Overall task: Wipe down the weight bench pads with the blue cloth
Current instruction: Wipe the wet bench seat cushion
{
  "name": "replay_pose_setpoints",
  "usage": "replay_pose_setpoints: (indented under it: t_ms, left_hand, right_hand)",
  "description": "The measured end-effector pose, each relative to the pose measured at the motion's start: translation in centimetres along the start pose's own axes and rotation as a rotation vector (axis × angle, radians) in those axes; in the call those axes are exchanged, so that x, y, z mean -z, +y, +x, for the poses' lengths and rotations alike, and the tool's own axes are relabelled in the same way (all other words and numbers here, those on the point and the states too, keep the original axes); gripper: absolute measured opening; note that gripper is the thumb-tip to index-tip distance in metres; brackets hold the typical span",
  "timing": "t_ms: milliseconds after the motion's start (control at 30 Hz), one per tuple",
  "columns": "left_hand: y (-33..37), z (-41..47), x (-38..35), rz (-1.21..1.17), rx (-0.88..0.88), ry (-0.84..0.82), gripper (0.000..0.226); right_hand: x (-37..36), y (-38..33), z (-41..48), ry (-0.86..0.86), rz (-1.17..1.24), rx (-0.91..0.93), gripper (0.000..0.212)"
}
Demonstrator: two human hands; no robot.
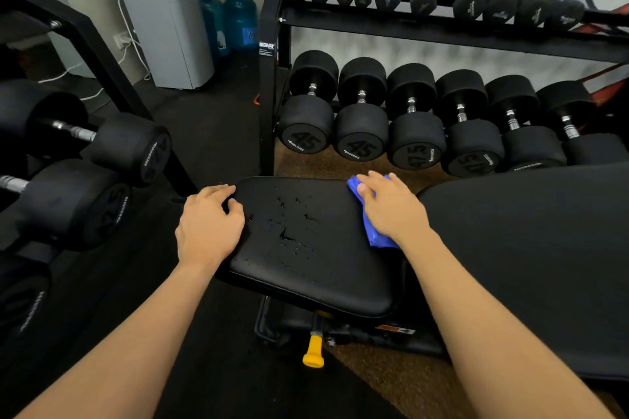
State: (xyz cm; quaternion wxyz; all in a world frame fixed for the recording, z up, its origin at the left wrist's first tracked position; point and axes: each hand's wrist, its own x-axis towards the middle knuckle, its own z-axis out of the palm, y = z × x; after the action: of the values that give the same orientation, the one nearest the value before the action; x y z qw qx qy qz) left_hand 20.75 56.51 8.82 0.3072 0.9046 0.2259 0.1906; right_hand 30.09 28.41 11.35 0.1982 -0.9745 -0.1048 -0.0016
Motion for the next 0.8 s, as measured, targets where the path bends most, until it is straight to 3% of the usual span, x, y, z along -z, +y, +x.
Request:
replay_pose_setpoints:
  t_ms: [133, 200, 300, 400, 500, 600, 700, 800]
  left_hand:
    - [-0.1, 0.0, -0.1, 0.001, -0.004, -0.003, 0.038]
    - [-0.1, 0.1, 0.0, -0.015, -0.005, -0.006, 0.037]
    - [-0.1, 0.0, 0.1, -0.019, -0.006, -0.010, 0.037]
    - [-0.1, -0.1, 0.2, -0.018, -0.017, -0.016, 0.037]
    - [0.0, -0.1, 0.2, -0.019, -0.008, -0.015, 0.037]
    - [0.2, -0.2, 0.2, -0.016, -0.018, -0.018, 0.037]
    - [0.0, -0.2, 0.3, -0.017, -0.016, -0.014, 0.038]
    - [-0.1, -0.3, 0.3, -0.028, -0.032, -0.017, 0.037]
  right_hand:
    - [-1.0, -2.5, 1.9, -0.012, -0.115, 0.029, 0.044]
    - [-1.2, -4.2, -2.3, 0.014, -0.225, 0.189, 0.045]
    - [-0.9, -4.6, -10.4, -0.075, -0.162, 0.353, 0.046]
    - [0.3, -1.5, -11.8, -0.100, -0.094, 0.262, 0.047]
    - [0.8, 0.1, -6.7, -0.035, -0.063, 0.063, 0.044]
    - [0.0, -1.2, -1.9, 0.021, -0.083, -0.018, 0.045]
    - [-0.7, -4.0, -2.8, 0.029, -0.207, 0.081, 0.045]
    - [-0.7, -4.4, -10.0, -0.035, -0.194, 0.294, 0.045]
